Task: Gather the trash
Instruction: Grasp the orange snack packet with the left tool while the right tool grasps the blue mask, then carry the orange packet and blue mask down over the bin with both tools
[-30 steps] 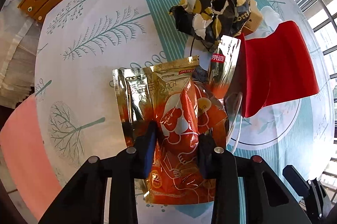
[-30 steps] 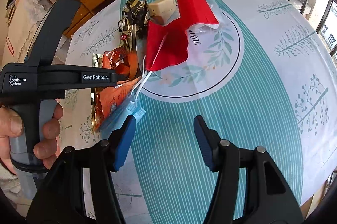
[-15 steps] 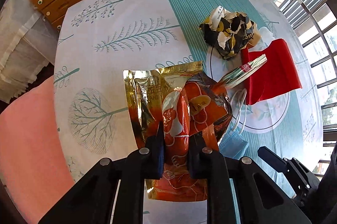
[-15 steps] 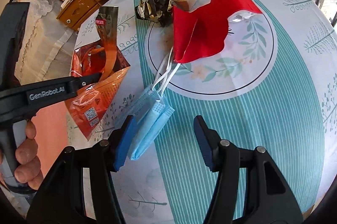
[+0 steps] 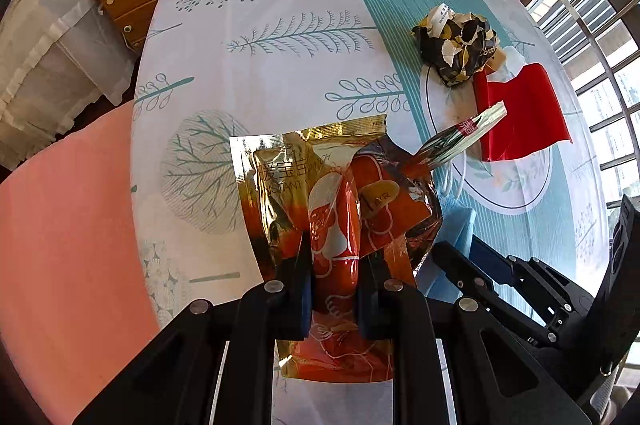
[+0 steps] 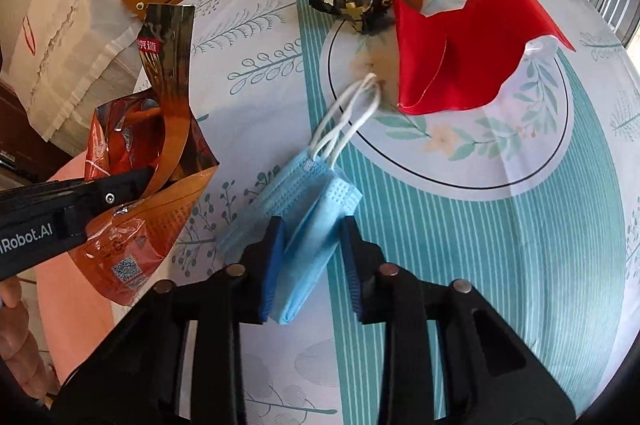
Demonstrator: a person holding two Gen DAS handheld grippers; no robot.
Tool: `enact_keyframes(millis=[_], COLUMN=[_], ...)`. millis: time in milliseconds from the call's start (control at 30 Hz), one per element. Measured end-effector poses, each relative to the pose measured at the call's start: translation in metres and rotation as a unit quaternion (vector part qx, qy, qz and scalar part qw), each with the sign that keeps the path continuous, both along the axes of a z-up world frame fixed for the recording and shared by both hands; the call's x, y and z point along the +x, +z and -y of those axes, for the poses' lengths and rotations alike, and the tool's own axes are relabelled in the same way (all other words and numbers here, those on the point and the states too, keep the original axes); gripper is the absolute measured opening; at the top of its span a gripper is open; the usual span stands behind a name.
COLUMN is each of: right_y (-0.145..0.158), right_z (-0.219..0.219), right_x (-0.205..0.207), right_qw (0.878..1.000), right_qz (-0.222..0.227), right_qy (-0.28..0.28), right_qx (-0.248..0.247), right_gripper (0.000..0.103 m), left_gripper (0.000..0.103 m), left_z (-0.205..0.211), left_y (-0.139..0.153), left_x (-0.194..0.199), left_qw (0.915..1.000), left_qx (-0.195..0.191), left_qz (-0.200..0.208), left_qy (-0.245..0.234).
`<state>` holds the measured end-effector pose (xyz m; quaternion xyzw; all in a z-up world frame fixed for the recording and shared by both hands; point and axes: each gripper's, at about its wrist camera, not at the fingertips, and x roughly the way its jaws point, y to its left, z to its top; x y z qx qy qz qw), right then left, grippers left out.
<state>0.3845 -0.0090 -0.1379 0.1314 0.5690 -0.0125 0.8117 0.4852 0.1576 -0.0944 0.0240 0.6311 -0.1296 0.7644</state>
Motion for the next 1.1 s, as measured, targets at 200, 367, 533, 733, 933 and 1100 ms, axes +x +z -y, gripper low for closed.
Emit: enact_keyframes(millis=[200,367,533,733,933,1100], right_y=[0.014,0.041,0.069,0.108,0.141,0.160], right_z=[-0.009,0.001,0.021,0.057,0.087,0.115], right_x=[-0.013,-0.031,-0.059,-0.119,-0.196,-0.266], right_qw=[0.999,0.999,0.998,0.995,0.986,0.975], right_qz=[0.012,0.028,0.040,0.065,0.093,0.109], right_qy=[0.030,0.038,0.046,0.077,0.137,0.193], right_qx=[-0.004,0.000,0.005,0.015,0.021,0.013], right_gripper=[0.005,0.004,0.004,0.004,0.004,0.004], left_gripper=[0.015,0.015,0.015,0.015,0.015,0.015], left_z=[-0.008,-0.009,0.000,0.026,0.067,0.107], left_y=[0.004,0.018,0.038,0.065,0.088,0.085], left_x=[-0.021,-0.046,-0.077,-0.131,-0.215,-0.299], left_qw=[0.9999,0.9997,0.9993,0.9976,0.9921,0.9871], left_qx=[-0.006,-0.013,-0.019,-0.024,-0.041,-0.052], left_qz=[-0.006,-0.001,0.009,0.033,0.064,0.067], left_qy=[0.011,0.021,0.032,0.055,0.100,0.136])
